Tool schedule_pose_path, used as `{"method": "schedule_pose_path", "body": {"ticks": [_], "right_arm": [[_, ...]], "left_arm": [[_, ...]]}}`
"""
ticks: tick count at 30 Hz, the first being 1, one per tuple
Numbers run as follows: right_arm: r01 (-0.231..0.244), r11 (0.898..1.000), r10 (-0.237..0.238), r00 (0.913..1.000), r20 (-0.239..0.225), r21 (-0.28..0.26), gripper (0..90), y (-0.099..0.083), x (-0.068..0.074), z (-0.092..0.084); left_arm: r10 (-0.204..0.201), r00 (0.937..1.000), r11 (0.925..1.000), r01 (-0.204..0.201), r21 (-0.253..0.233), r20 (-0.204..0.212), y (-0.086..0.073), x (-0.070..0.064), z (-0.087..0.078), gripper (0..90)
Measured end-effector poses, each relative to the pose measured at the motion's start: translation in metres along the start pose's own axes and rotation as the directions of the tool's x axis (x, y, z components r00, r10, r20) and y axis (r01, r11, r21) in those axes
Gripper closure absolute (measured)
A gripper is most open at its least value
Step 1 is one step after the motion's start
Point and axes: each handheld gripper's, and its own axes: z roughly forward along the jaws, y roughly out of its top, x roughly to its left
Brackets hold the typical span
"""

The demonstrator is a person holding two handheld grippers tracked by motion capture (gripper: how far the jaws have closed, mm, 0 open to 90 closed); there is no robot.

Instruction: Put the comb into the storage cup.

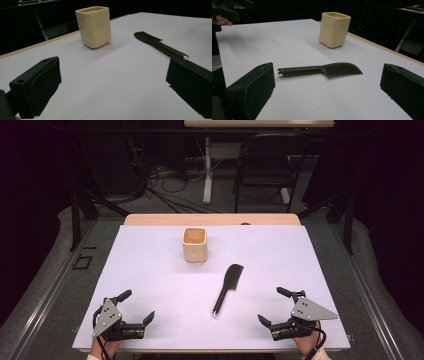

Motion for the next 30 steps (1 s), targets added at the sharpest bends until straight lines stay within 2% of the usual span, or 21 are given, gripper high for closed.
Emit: {"method": "schedule_pose_path", "body": {"ticks": [11, 15, 21, 30], "right_arm": [[-0.020, 1.000, 0.020, 0.9998, 0.002, 0.022, 0.0, 0.000, 0.001, 0.004], [-0.020, 0.999, 0.019, 0.9996, 0.023, 0.032, 0.0, 0.002, 0.002, 0.007], [-0.031, 0.998, 0.031, 0.9995, 0.006, 0.047, 0.0, 0.003, 0.006, 0.016], [-0.004, 0.997, 0.006, 0.9994, -0.034, 0.079, 0.0, 0.009, 0.014, 0.036]], "left_arm": [[-0.001, 1.0000, 1.0000, 0.001, 0.008, 0.007, 0.000, -0.001, 0.001, 0.0], [0.005, 1.0000, 0.9999, -0.005, 0.016, 0.004, 0.000, -0.001, 0.001, 0.0], [0.000, 1.0000, 0.9998, 0.000, 0.021, 0.000, 0.000, -0.001, 0.002, 0.0], [-0.002, 1.0000, 0.9997, 0.002, 0.026, 0.000, 0.000, 0.000, 0.003, 0.0]]}}
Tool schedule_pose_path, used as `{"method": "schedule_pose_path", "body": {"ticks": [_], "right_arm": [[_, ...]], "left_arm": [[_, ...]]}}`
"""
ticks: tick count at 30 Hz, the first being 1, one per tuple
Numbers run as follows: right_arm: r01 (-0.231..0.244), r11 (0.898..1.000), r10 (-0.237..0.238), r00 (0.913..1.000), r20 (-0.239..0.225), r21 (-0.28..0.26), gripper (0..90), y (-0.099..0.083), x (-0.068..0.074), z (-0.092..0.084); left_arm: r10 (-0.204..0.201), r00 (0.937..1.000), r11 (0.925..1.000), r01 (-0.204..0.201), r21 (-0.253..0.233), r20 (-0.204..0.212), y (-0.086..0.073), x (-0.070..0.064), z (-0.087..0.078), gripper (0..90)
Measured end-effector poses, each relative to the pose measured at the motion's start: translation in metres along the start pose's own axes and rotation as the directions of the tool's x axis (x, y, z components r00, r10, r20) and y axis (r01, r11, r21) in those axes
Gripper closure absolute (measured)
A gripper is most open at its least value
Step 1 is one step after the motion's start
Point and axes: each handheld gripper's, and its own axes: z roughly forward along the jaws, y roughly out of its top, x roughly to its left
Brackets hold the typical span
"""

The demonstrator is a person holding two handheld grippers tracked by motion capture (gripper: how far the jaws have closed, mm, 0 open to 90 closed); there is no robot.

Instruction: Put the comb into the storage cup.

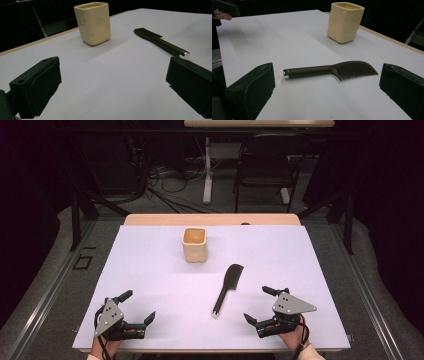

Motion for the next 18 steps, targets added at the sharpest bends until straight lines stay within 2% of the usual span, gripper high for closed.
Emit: {"method": "schedule_pose_path", "body": {"ticks": [18], "right_arm": [[0.011, 0.999, -0.010, 0.9991, -0.042, 0.037, 0.0, 0.011, 0.006, 0.033]], "left_arm": [[-0.005, 1.0000, 1.0000, 0.005, 0.005, 0.002, -0.001, 0.001, 0.000, 0.0]]}}
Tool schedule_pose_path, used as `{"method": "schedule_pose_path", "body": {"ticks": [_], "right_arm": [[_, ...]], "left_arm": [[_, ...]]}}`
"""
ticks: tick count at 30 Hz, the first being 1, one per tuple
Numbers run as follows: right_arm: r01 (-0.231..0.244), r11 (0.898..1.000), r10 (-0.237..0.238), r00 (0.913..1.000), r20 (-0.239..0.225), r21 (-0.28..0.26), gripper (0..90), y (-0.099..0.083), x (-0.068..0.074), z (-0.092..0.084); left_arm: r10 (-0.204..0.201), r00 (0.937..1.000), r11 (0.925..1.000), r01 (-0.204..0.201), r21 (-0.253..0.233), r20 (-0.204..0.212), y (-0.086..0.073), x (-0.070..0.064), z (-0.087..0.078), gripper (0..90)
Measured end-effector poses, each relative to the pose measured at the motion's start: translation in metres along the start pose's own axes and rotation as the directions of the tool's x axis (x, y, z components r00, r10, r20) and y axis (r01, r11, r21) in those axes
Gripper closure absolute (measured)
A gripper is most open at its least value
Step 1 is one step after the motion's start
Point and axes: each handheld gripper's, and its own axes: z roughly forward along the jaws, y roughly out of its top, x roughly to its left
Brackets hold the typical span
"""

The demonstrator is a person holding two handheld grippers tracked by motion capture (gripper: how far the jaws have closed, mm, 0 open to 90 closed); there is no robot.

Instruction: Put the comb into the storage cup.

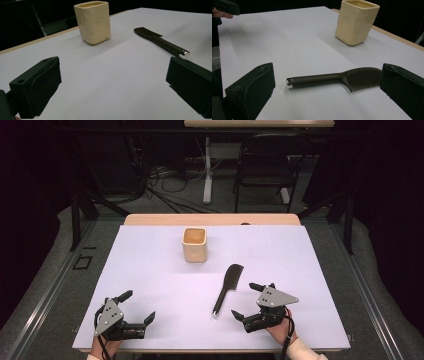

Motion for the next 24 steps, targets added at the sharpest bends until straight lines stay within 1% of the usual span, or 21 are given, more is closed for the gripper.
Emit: {"method": "schedule_pose_path", "body": {"ticks": [6, 11, 16, 21, 24], "right_arm": [[0.000, 1.000, 0.000, 0.9999, -0.017, 0.014, 0.0, 0.002, 0.001, 0.008], [0.003, 1.000, -0.003, 0.9998, -0.020, 0.011, 0.0, 0.005, 0.001, 0.013], [-0.004, 1.000, 0.005, 0.9994, -0.034, 0.030, 0.0, 0.005, 0.001, 0.021], [0.007, 0.998, -0.003, 0.9981, -0.062, 0.061, 0.0, 0.006, 0.004, 0.030], [0.010, 0.997, -0.004, 0.9975, -0.070, 0.075, 0.0, 0.006, 0.005, 0.034]], "left_arm": [[0.003, 1.0000, 0.9999, -0.003, 0.011, 0.003, 0.000, 0.000, 0.001, 0.0], [0.002, 1.0000, 0.9999, -0.002, 0.011, 0.000, 0.000, 0.001, 0.000, 0.0], [0.000, 1.0000, 0.9999, 0.000, 0.014, 0.002, -0.001, 0.001, 0.001, 0.0], [0.004, 1.0000, 0.9999, -0.004, 0.016, 0.002, -0.001, 0.001, 0.000, 0.0], [0.001, 1.0000, 0.9999, -0.001, 0.014, 0.000, -0.001, 0.001, 0.000, 0.0]]}}
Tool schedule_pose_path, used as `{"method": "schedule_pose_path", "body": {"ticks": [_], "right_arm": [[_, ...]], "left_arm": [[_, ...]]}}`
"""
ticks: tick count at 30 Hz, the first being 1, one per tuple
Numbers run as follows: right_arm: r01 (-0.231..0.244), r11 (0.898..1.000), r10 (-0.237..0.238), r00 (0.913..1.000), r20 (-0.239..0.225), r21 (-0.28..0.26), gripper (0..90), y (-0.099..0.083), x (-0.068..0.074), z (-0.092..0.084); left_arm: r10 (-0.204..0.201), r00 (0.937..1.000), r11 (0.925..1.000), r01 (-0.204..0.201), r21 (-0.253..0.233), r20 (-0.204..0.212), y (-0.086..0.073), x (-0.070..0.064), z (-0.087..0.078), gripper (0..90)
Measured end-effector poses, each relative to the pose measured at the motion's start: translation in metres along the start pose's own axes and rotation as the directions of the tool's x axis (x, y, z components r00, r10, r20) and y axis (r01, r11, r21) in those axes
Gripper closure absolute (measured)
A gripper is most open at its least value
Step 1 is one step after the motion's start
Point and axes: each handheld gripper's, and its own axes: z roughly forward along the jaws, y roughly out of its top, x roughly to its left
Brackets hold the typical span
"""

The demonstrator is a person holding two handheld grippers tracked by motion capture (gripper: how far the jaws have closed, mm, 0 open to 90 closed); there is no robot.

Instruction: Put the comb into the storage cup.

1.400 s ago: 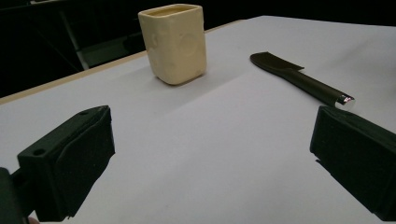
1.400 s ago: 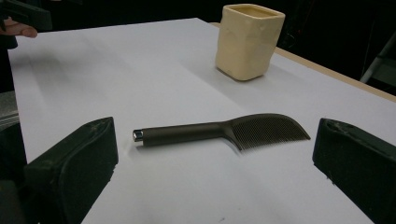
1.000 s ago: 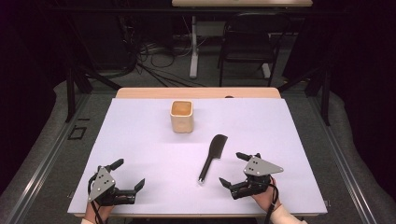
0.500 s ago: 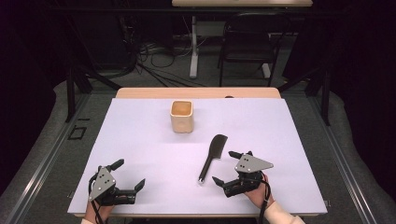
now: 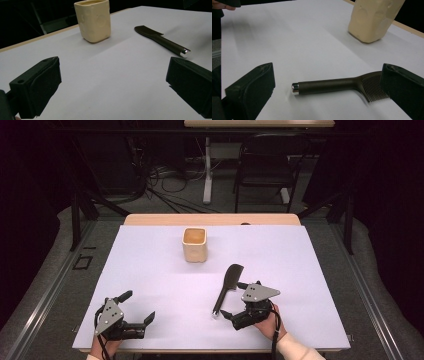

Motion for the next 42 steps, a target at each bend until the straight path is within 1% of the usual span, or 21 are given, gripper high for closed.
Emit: {"method": "schedule_pose_path", "body": {"ticks": [4, 10, 14, 19, 22, 23, 24, 26, 27, 28, 30, 31, 32, 33, 34, 37, 38, 39, 41, 42], "right_arm": [[-0.005, 1.000, 0.005, 1.0000, -0.007, 0.005, 0.0, 0.001, 0.001, 0.004], [0.006, 1.000, -0.006, 0.9999, -0.015, 0.009, 0.0, 0.004, 0.003, 0.010], [0.003, 1.000, -0.002, 0.9996, -0.027, 0.027, 0.0, 0.005, 0.004, 0.016], [0.001, 0.999, 0.000, 0.9993, -0.037, 0.035, 0.0, 0.007, 0.004, 0.022], [-0.009, 0.998, 0.012, 0.9987, -0.049, 0.062, 0.0, 0.007, 0.003, 0.027], [-0.009, 0.998, 0.012, 0.9987, -0.049, 0.062, 0.0, 0.007, 0.003, 0.027], [-0.004, 0.997, 0.008, 0.9988, -0.048, 0.076, 1.5, 0.007, 0.003, 0.030], [-0.007, 0.997, 0.011, 0.9987, -0.049, 0.082, 8.0, 0.008, 0.002, 0.031], [-0.007, 0.997, 0.011, 0.9987, -0.049, 0.082, 8.0, 0.008, 0.002, 0.031], [-0.010, 0.997, 0.014, 0.9988, -0.048, 0.079, 15.4, 0.009, 0.002, 0.032], [-0.015, 0.995, 0.018, 0.9993, -0.032, 0.094, 18.2, 0.010, 0.002, 0.035], [-0.015, 0.995, 0.018, 0.9993, -0.032, 0.094, 18.2, 0.010, 0.002, 0.035], [-0.022, 0.995, 0.025, 0.9991, -0.033, 0.101, 25.7, 0.009, 0.001, 0.038], [-0.023, 0.994, 0.026, 0.9991, -0.033, 0.109, 31.0, 0.009, 0.001, 0.039], [-0.023, 0.994, 0.026, 0.9991, -0.033, 0.109, 31.0, 0.009, 0.001, 0.039], [-0.020, 0.993, 0.024, 0.9992, -0.033, 0.116, 47.7, 0.009, 0.000, 0.042], [-0.017, 0.992, 0.021, 0.9992, -0.033, 0.128, 58.5, 0.010, 0.000, 0.044], [-0.016, 0.991, 0.021, 0.9991, -0.037, 0.135, 66.5, 0.010, 0.001, 0.045], [-0.010, 0.988, 0.016, 0.9992, -0.036, 0.156, 77.1, 0.010, 0.003, 0.048], [-0.004, 0.986, 0.011, 0.9991, -0.040, 0.166, 80.1, 0.010, 0.004, 0.050]], "left_arm": [[0.002, 1.0000, 1.0000, -0.002, 0.002, 0.002, 0.000, 0.000, 0.000, 0.0], [0.002, 1.0000, 1.0000, -0.002, 0.001, 0.001, 0.000, 0.000, 0.000, 0.0], [0.000, 1.0000, 1.0000, 0.000, 0.002, 0.000, 0.000, 0.000, 0.000, 0.0], [-0.002, 1.0000, 1.0000, 0.002, 0.005, 0.001, 0.000, -0.001, 0.000, 0.0], [0.002, 1.0000, 1.0000, -0.002, 0.005, 0.001, 0.000, 0.000, 0.000, 0.0], [0.000, 1.0000, 1.0000, 0.000, 0.002, 0.000, 0.000, 0.000, 0.000, 0.0], [-0.001, 1.0000, 1.0000, 0.001, 0.005, 0.004, 0.000, 0.000, 0.000, 0.0], [0.009, 0.9999, 0.9999, -0.009, 0.010, 0.008, 0.000, -0.001, 0.000, 0.0], [0.009, 0.9999, 0.9999, -0.009, 0.010, 0.008, 0.000, -0.001, 0.000, 0.0], [0.013, 0.9999, 0.9999, -0.013, 0.009, 0.009, 0.000, -0.001, 0.001, 0.0], [0.008, 1.0000, 0.9999, -0.008, 0.009, 0.006, 0.000, -0.001, 0.001, 0.0], [0.008, 1.0000, 0.9999, -0.008, 0.009, 0.006, 0.000, -0.001, 0.001, 0.0], [0.009, 0.9999, 0.9999, -0.009, 0.008, 0.005, 0.000, -0.001, 0.000, 0.0], [0.009, 1.0000, 0.9999, -0.009, 0.007, 0.004, 0.000, -0.001, 0.000, 0.0], [0.009, 1.0000, 0.9999, -0.009, 0.007, 0.004, 0.000, -0.001, 0.000, 0.0], [0.003, 1.0000, 1.0000, -0.003, 0.008, 0.002, 0.000, -0.001, 0.000, 0.0], [0.006, 1.0000, 0.9999, -0.006, 0.008, 0.005, 0.000, -0.001, 0.000, 0.0], [0.006, 1.0000, 0.9999, -0.006, 0.008, 0.005, 0.000, -0.001, 0.000, 0.0], [0.005, 1.0000, 1.0000, -0.005, 0.008, 0.004, 0.000, 0.000, 0.000, 0.0], [0.004, 1.0000, 1.0000, -0.004, 0.009, 0.003, 0.000, -0.001, 0.000, 0.0]]}}
